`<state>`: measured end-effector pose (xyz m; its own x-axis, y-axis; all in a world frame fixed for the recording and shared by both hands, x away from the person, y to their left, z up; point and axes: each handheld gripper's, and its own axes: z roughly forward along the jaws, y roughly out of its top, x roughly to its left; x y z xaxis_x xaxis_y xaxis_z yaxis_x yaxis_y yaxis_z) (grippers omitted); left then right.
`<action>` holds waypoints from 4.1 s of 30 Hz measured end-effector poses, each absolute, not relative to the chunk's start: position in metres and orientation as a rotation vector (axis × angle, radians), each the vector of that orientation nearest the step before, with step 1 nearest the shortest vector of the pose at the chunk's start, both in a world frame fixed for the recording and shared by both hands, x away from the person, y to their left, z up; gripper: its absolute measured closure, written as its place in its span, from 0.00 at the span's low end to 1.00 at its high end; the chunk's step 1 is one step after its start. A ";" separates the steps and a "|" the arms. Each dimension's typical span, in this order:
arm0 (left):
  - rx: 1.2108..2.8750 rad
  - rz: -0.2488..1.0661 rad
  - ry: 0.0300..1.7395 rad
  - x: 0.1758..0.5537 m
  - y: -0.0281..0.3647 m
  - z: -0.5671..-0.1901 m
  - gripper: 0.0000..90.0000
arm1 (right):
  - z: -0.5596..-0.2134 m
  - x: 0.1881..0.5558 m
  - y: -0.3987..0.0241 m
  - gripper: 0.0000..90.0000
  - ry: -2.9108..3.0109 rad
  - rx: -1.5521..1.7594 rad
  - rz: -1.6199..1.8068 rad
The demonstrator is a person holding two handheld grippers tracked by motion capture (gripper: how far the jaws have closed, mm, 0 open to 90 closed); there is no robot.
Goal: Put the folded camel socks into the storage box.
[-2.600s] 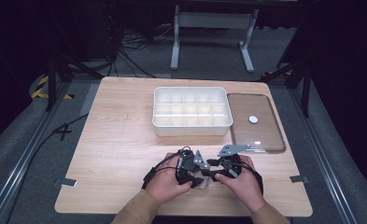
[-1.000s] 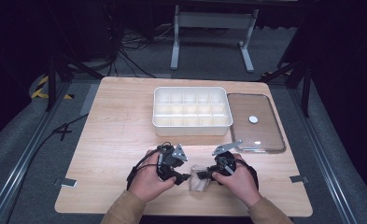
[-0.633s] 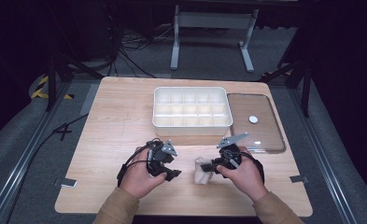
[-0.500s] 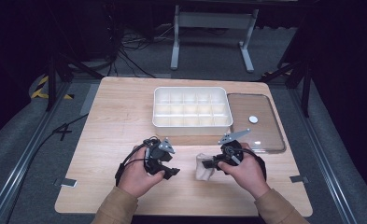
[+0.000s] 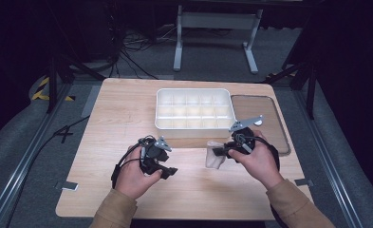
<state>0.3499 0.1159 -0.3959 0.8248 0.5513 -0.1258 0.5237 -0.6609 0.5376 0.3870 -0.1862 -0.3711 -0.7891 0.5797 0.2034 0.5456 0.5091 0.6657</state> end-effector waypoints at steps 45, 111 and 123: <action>2.395 0.115 0.867 0.344 0.144 -0.395 0.46 | -0.329 0.486 -0.215 0.84 2.571 0.923 0.944; 2.412 0.100 0.888 0.350 0.144 -0.400 0.44 | -0.394 0.523 -0.192 0.64 2.651 0.978 0.696; 2.418 0.097 0.882 0.350 0.143 -0.401 0.44 | -0.398 0.529 -0.190 0.82 2.689 1.050 0.648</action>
